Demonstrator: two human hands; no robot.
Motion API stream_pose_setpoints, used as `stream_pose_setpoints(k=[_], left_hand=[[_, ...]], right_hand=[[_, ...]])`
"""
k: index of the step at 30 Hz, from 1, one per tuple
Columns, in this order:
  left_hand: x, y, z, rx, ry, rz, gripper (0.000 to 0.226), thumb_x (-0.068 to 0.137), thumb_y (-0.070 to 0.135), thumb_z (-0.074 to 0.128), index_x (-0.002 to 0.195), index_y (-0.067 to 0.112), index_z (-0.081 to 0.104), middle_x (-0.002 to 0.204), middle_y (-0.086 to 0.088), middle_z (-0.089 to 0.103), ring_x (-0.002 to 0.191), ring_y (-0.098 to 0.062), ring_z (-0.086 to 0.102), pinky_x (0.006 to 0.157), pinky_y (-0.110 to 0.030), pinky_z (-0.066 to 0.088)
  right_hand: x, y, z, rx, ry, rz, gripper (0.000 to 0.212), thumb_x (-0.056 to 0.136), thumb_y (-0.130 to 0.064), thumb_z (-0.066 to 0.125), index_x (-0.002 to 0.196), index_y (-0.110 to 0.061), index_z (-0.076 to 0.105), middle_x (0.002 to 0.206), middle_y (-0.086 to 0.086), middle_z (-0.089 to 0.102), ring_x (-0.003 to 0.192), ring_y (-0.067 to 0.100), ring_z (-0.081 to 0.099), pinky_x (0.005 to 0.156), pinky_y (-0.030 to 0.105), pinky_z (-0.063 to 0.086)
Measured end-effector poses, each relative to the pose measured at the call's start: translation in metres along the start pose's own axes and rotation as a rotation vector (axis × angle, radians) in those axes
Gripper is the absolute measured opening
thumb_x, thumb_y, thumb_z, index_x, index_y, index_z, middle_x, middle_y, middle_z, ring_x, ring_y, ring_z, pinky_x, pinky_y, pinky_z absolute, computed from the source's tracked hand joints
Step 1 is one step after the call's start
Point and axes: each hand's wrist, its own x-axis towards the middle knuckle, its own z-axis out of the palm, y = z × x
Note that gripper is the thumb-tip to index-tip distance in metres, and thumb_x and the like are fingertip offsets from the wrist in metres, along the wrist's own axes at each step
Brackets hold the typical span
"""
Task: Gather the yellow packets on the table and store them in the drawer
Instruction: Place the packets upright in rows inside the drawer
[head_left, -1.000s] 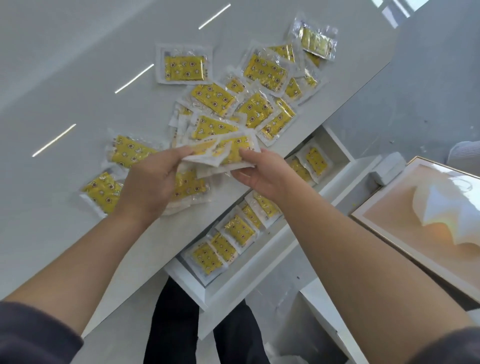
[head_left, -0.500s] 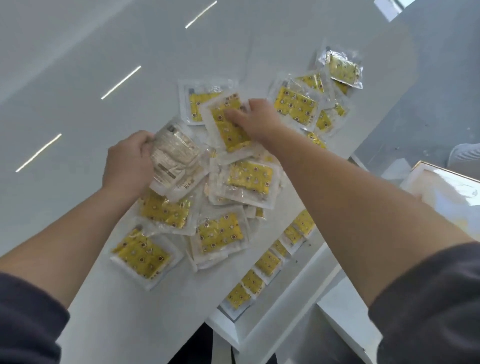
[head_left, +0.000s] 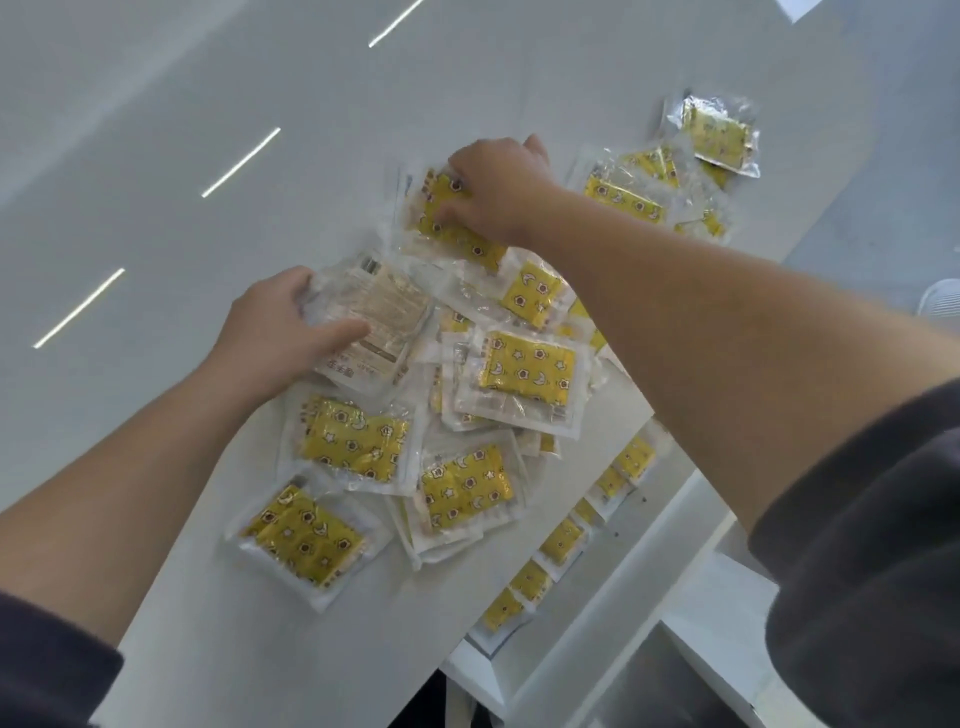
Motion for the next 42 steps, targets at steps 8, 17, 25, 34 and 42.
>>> stream_pose_setpoints(k=[8, 17, 25, 34, 42], left_hand=[[-0.059, 0.066, 0.021, -0.338, 0.018, 0.129, 0.024, 0.077, 0.018, 0.079, 0.094, 0.014, 0.064, 0.096, -0.011, 0.07, 0.086, -0.024, 0.069, 0.083, -0.042, 0.056], [-0.14, 0.138, 0.179, -0.282, -0.309, 0.142, 0.037, 0.08, 0.02, 0.077, 0.114, 0.02, 0.062, 0.107, 0.005, 0.071, 0.093, -0.011, 0.07, 0.087, -0.041, 0.056], [-0.19, 0.096, 0.317, 0.085, -0.206, -0.055, 0.036, 0.085, 0.015, 0.065, 0.06, 0.025, 0.041, 0.064, 0.006, 0.041, 0.057, -0.009, 0.043, 0.05, -0.026, 0.027], [-0.192, 0.044, 0.34, 0.278, 0.094, -0.109, 0.011, 0.095, 0.019, 0.052, 0.093, 0.013, 0.044, 0.072, -0.007, 0.056, 0.062, -0.028, 0.053, 0.053, -0.039, 0.045], [-0.165, 0.04, 0.364, 0.389, 0.201, -0.159, 0.038, 0.098, 0.015, 0.047, 0.135, 0.014, 0.041, 0.087, -0.018, 0.067, 0.078, -0.038, 0.064, 0.061, -0.041, 0.047]], right_hand=[[-0.105, 0.048, -0.036, 0.65, 0.214, 0.154, 0.042, 0.083, -0.04, 0.07, 0.074, -0.008, 0.044, 0.068, 0.002, 0.037, 0.062, 0.016, 0.036, 0.056, 0.028, 0.03], [-0.268, 0.199, 0.031, 1.095, -0.02, 0.487, 0.012, 0.084, -0.03, 0.074, 0.09, -0.022, 0.067, 0.089, 0.004, 0.075, 0.081, 0.021, 0.073, 0.082, 0.045, 0.059], [-0.308, 0.254, 0.125, 1.062, -0.239, 0.596, 0.024, 0.087, -0.023, 0.07, 0.11, -0.016, 0.064, 0.104, 0.001, 0.072, 0.09, 0.016, 0.071, 0.086, 0.04, 0.058], [-0.271, 0.219, 0.174, 0.849, -0.32, 0.466, 0.053, 0.085, -0.037, 0.069, 0.13, -0.014, 0.051, 0.122, 0.004, 0.063, 0.11, 0.023, 0.063, 0.092, 0.042, 0.053], [-0.235, 0.21, 0.21, 0.509, -0.597, 0.241, 0.058, 0.091, -0.03, 0.064, 0.137, -0.001, 0.043, 0.136, 0.014, 0.052, 0.12, 0.026, 0.054, 0.092, 0.03, 0.048]])
